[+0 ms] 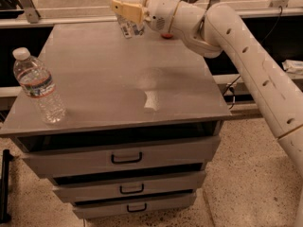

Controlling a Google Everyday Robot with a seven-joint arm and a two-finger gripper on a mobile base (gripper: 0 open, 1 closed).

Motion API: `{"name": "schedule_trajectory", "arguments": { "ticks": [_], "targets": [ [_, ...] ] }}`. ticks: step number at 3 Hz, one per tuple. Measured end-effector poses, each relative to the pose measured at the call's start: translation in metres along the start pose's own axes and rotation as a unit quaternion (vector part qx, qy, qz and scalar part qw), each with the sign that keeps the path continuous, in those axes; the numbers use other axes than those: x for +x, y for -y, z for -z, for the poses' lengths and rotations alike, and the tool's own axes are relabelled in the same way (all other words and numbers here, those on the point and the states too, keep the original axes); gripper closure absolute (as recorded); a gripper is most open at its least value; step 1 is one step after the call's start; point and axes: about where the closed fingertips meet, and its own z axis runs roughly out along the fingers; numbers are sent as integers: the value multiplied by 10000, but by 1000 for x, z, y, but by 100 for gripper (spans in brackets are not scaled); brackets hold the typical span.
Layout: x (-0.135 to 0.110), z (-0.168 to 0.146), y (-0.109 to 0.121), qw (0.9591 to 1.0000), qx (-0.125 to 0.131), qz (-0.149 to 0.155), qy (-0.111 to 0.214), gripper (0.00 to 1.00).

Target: Place blue plastic bottle upright

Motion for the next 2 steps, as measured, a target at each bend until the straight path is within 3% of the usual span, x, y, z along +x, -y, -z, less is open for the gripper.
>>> {"name": "schedule_trajectory", "arguments": {
  "ticks": [2],
  "targets": [
    [-10, 7, -15, 9996, 115, 23, 249, 100]
  ]
}}
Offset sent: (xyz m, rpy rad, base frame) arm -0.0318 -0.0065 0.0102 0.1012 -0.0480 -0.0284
